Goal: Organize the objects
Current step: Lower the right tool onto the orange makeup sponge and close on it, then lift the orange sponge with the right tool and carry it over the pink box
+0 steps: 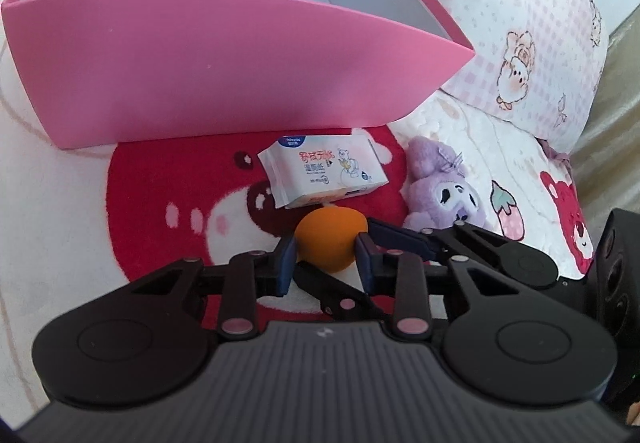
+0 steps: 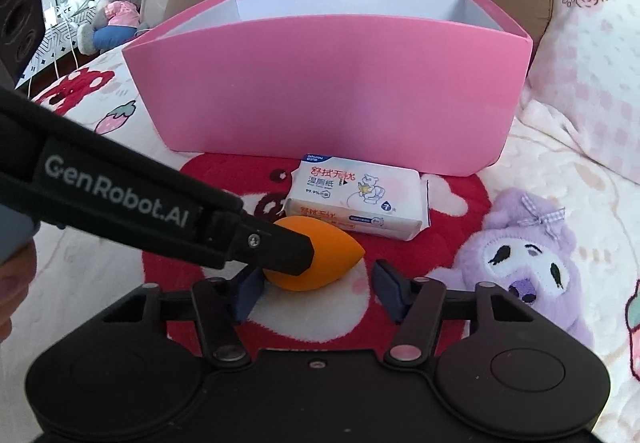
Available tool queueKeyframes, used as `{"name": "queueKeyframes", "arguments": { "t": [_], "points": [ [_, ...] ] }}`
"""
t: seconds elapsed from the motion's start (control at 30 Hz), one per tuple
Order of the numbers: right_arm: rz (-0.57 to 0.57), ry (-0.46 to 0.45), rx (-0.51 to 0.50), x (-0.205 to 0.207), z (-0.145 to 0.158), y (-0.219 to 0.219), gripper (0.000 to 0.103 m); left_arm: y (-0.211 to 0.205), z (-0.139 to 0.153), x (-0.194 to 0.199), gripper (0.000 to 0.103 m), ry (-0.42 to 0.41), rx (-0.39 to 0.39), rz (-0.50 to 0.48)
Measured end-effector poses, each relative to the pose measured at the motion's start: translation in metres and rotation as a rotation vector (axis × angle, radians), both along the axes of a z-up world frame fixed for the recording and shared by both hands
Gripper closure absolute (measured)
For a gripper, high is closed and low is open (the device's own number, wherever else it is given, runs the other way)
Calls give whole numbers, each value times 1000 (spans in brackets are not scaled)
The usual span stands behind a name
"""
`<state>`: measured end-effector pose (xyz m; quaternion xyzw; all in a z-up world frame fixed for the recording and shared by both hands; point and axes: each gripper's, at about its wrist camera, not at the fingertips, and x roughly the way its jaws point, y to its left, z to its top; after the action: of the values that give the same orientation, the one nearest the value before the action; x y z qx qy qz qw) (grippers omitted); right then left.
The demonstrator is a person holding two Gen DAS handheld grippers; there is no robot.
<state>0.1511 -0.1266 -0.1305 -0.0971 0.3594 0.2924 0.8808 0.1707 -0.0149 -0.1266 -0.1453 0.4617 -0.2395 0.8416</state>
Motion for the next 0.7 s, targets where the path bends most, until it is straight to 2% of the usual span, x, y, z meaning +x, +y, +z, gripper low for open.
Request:
{"name": "queueKeyframes", "arguments": {
  "t": [0.13, 0.37, 0.7],
  "points": [
    [26, -24, -24, -4, 4, 2, 49, -1, 3, -3, 74, -8, 5, -10],
    [28, -17, -34, -13, 11, 2, 49, -1, 8, -12, 73, -2, 11, -26],
    [42, -56, -123, -34, 17, 10, 49, -1, 16, -30, 73, 25, 3, -49]
  ]
}}
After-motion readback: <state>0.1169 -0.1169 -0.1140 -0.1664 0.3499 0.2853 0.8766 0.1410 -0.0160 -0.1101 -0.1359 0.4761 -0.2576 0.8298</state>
